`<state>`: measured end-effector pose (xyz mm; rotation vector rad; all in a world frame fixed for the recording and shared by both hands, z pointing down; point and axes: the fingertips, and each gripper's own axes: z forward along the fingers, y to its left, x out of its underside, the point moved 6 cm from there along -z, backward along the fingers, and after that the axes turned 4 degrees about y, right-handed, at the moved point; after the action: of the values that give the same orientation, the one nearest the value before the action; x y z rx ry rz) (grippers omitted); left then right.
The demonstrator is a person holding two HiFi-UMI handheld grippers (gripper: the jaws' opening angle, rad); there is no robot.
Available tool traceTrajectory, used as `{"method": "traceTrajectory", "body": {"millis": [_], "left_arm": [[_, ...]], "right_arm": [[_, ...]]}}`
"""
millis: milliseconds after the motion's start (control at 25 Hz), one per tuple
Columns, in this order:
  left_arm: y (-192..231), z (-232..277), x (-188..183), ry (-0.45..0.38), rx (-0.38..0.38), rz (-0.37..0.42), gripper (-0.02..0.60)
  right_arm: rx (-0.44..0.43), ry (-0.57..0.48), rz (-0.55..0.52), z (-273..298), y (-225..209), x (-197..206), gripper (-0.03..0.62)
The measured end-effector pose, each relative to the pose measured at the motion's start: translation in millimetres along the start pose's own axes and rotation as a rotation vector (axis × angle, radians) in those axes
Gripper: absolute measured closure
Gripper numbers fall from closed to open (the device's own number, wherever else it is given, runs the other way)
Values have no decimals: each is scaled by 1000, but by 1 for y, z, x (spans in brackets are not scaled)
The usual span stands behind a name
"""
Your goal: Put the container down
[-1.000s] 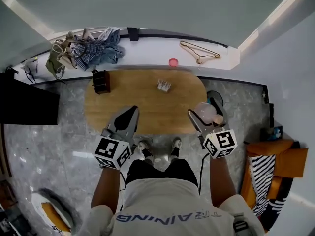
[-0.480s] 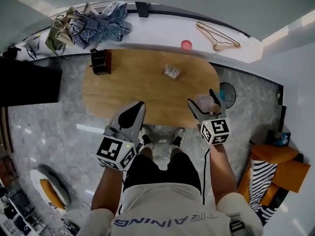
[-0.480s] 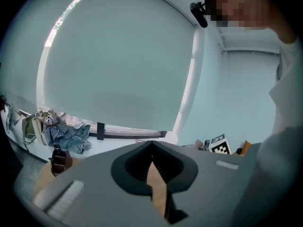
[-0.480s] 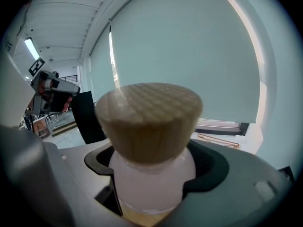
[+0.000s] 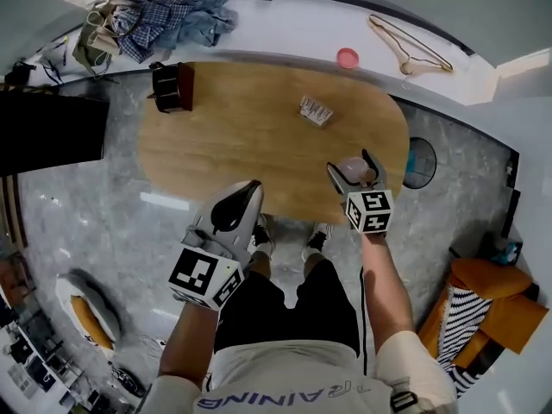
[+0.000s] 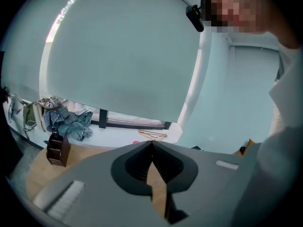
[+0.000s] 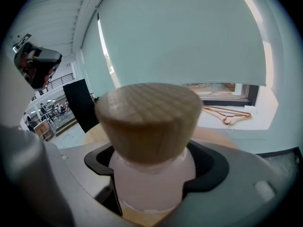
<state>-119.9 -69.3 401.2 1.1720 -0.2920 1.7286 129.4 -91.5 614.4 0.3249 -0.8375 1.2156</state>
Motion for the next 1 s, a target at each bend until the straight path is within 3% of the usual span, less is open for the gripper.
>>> {"method": "traceTrajectory", "body": {"millis": [480, 1000], "left_arm": [[41, 39, 78, 60, -40, -64, 580], [75, 75, 133, 117, -56, -77, 580]], "right_arm": [[-33, 102, -87, 97, 1, 71, 164], [-18, 121, -128, 139, 10, 101, 164]]}}
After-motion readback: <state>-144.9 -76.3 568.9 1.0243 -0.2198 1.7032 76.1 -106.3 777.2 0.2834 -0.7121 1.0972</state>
